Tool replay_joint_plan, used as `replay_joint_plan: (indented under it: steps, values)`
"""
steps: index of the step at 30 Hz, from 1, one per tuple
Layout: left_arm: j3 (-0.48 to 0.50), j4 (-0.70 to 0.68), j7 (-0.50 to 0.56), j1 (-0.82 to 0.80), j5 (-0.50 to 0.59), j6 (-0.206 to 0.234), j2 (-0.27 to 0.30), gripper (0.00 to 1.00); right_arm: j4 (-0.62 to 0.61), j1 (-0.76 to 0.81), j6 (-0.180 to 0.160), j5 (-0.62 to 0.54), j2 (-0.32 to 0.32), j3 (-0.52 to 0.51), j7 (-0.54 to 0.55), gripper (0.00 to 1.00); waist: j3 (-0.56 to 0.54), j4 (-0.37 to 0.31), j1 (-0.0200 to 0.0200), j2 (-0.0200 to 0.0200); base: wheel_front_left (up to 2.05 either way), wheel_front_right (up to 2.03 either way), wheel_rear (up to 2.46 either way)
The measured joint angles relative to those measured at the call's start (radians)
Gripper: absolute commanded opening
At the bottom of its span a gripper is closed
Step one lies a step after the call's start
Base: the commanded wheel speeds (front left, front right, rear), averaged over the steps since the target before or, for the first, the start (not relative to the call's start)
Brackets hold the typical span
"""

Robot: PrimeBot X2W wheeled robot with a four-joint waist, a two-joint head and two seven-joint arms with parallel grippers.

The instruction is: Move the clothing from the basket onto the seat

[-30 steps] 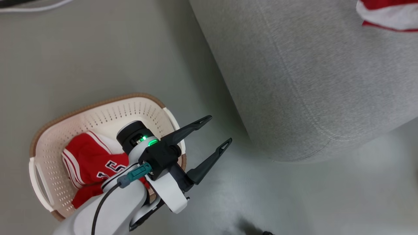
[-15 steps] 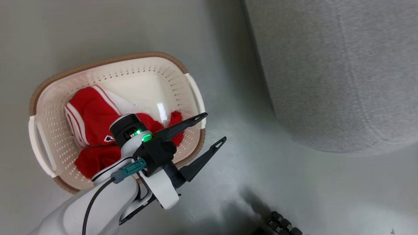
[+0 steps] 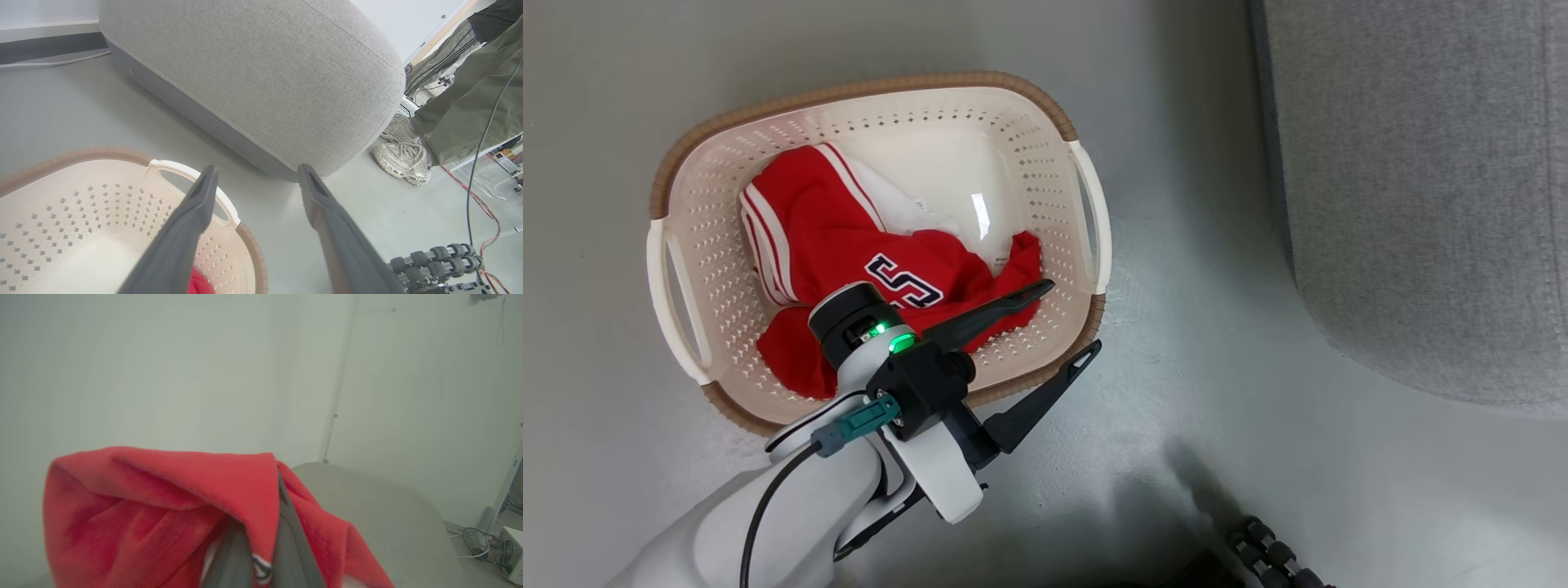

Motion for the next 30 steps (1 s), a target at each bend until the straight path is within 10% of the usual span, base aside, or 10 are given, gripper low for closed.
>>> replay_joint_plan:
  steps: [7,8,10,11,30]
  values:
    - [0.016,0.022,0.0,-0.002,-0.004,0.0,-0.013,1.0,0.099,0.122,0.0,0.064,0.095,0.101,0.017,0.0,-0.002,0.034,0.0,0.0,0.0,0.0,0.0]
    - [0.02,0.024,0.0,-0.002,-0.008,0.0,-0.016,1.0,0.115,0.142,0.0,0.074,0.093,0.117,0.016,0.09,-0.007,0.038,0.0,0.0,0.0,0.0,0.0]
    - [0.025,0.026,0.0,-0.002,-0.015,0.0,-0.028,1.0,0.135,0.182,0.0,0.095,0.088,0.148,0.003,0.9,-0.02,0.048,0.0,0.0,0.0,0.0,0.0]
    - [0.028,0.028,0.0,-0.002,-0.02,0.0,-0.037,1.0,0.151,0.197,0.0,0.112,0.085,0.165,-0.005,1.0,-0.028,0.053,0.0,0.0,0.0,0.0,0.0]
    - [0.157,0.119,0.0,0.111,-0.034,0.0,-0.162,1.0,0.081,0.589,0.0,0.379,0.006,0.542,-0.048,1.0,-0.304,0.132,0.0,0.0,0.0,0.0,0.0]
